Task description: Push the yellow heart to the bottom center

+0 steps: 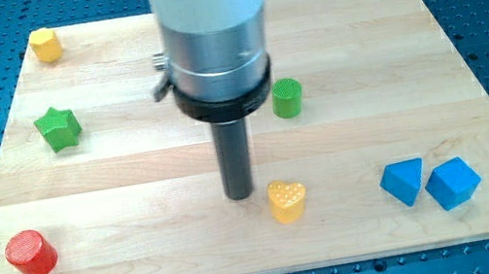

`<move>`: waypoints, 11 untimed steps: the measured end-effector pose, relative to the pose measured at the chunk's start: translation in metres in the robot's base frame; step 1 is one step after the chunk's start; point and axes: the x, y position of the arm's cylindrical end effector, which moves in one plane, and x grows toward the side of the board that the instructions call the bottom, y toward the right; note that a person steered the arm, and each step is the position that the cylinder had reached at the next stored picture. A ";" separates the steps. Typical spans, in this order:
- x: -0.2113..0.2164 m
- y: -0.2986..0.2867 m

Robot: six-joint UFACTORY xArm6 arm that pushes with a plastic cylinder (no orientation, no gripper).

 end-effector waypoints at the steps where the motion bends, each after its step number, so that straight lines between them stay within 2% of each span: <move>1: 0.014 -0.026; 2: 0.023 -0.016; 3: 0.008 0.016; 4: -0.036 0.034; 5: -0.058 0.049; 6: -0.053 0.049; 8: 0.015 0.048; 9: 0.028 0.034; 11: 0.028 0.017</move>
